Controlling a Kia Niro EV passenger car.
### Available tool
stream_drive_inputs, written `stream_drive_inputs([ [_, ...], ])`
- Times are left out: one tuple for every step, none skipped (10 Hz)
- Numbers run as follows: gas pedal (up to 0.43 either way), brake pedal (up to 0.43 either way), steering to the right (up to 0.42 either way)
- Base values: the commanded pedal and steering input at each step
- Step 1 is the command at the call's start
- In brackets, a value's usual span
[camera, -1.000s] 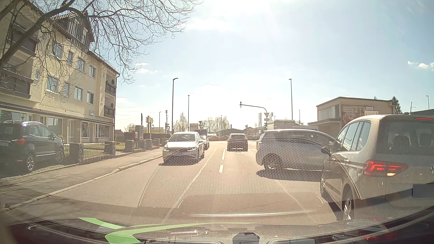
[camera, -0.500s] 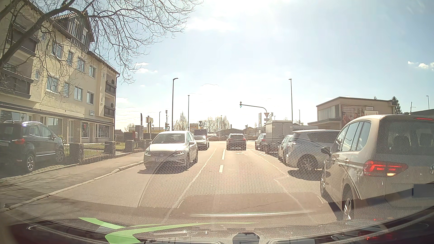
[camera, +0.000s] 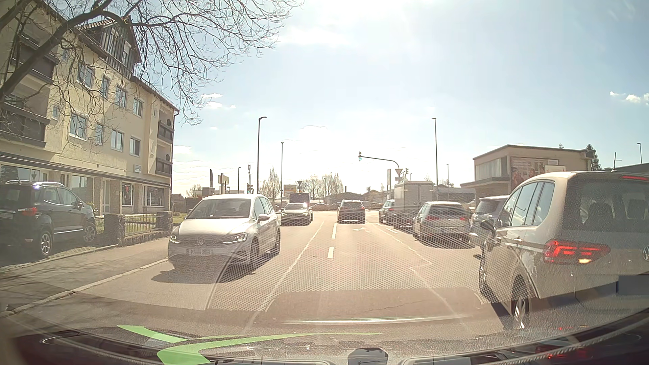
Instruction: Follow the waypoints while adhering to traffic rules and regulations
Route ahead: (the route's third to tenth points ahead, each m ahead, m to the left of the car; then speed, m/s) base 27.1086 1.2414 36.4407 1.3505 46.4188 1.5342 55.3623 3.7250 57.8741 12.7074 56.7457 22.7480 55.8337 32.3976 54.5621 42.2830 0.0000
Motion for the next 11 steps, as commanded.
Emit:
stream_drive_inputs([
  [0.0, 0.317, 0.003],
  [0.0, 0.317, 0.003],
  [0.0, 0.311, 0.003],
  [0.0, 0.311, 0.003],
  [0.0, 0.317, 0.003],
  [0.0, 0.317, 0.005],
  [0.0, 0.317, 0.01],
  [0.0, 0.317, 0.012],
  [0.0, 0.317, 0.012],
  [0.0, 0.311, 0.012],
  [0.0, 0.317, 0.012],
])
